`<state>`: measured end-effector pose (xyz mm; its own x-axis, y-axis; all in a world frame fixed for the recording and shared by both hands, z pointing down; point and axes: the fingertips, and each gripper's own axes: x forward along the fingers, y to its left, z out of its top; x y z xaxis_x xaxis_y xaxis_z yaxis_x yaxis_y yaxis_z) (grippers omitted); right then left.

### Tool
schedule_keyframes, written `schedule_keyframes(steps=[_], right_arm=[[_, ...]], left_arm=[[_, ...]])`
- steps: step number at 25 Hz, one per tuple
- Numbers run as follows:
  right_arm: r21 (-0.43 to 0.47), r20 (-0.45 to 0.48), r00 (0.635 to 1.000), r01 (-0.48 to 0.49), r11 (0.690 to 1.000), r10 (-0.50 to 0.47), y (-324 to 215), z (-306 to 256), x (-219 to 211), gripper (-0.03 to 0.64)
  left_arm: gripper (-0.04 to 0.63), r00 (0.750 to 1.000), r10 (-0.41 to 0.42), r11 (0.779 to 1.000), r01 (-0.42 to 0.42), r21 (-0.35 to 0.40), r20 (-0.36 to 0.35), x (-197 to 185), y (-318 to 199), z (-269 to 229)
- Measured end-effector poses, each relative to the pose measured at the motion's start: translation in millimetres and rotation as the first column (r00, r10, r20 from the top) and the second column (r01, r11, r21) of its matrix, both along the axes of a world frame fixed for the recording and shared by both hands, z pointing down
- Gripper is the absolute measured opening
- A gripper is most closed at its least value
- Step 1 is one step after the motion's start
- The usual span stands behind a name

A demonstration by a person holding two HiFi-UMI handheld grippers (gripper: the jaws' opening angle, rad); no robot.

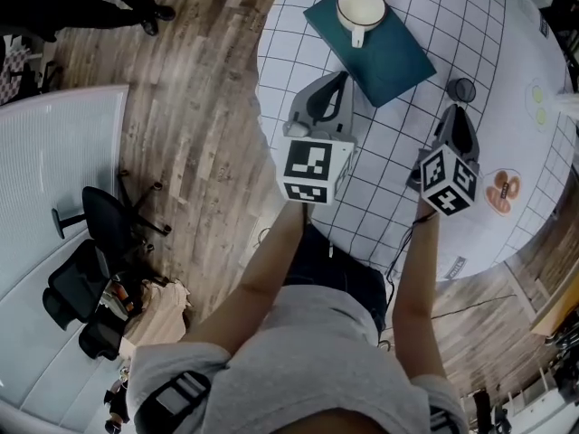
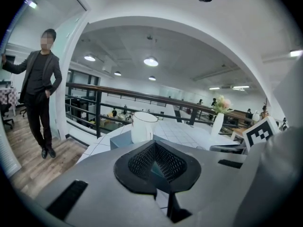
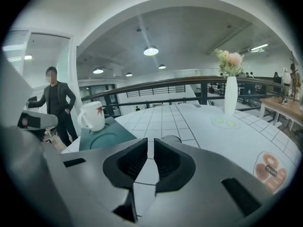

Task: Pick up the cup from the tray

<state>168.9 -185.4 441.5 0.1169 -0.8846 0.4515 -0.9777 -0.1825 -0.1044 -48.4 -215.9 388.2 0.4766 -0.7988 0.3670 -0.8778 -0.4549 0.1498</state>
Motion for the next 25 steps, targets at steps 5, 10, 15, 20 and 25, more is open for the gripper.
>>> schedule_keyframes(steps=[5,10,15,20,25], right_arm=[[0.067,0.034,0.998,0.053,0.996,-0.055,-13,-30,-21,0.037],[0.101,0.041,0.990,0.129,0.986,-0.134,-26,-48,-44,0.037],[0.126,0.018,0.978,0.202,0.971,-0.206,-42,-63,-54,0.037],[0.131,0.001,0.969,0.243,0.961,-0.245,-57,-71,-63,0.037],[0.128,0.009,0.964,0.264,0.956,-0.267,-66,-69,-76,0.037]], left_arm=[[0.008,0.999,-0.022,0.999,0.021,0.030,0.043,3,-22,-4],[0.074,0.997,-0.028,0.999,0.025,0.036,0.068,10,-43,-3],[0.144,0.995,-0.029,1.000,0.029,0.000,0.090,15,-59,12],[0.153,0.992,-0.028,0.999,0.030,-0.012,0.121,20,-74,25],[0.153,0.993,-0.033,0.999,0.035,-0.012,0.117,23,-82,31]])
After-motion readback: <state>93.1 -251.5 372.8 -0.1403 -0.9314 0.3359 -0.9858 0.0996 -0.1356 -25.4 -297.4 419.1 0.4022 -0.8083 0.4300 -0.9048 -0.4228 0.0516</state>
